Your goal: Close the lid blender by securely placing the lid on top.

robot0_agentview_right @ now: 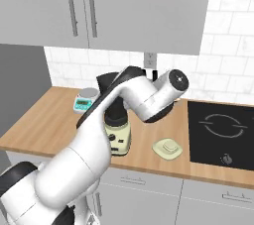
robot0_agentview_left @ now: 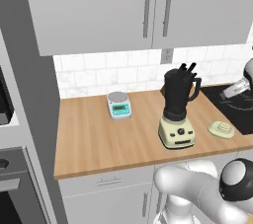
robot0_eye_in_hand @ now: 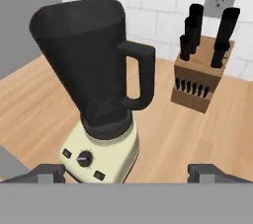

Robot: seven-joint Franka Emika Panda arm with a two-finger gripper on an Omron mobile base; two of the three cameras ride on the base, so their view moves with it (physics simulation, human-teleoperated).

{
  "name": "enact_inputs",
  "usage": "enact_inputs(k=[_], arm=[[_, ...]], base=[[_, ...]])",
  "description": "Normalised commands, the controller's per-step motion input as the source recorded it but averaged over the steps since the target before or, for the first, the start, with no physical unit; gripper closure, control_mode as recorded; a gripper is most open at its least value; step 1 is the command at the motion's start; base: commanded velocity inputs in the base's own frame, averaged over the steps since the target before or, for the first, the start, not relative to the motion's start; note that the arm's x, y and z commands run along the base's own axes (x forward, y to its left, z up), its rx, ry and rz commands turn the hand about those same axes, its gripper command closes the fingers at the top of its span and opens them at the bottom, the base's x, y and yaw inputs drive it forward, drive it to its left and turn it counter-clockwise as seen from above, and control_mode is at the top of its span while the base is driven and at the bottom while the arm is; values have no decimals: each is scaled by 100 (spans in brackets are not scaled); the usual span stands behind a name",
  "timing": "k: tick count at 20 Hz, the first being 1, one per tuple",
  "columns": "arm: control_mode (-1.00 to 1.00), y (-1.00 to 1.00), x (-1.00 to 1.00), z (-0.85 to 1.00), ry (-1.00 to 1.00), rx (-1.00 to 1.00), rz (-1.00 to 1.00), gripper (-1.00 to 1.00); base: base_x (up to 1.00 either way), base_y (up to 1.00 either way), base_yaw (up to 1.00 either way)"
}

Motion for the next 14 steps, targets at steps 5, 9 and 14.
enact_inputs(k=[5,9,14], arm=[[-100,-96,2,-43,-9,0,33,-100],[-100,-53,6,-52,-3,-6,15,-100],[-100,-26,14,-56,-1,-6,14,-100]], base=[[0,0,0],[0,0,0],[0,0,0]])
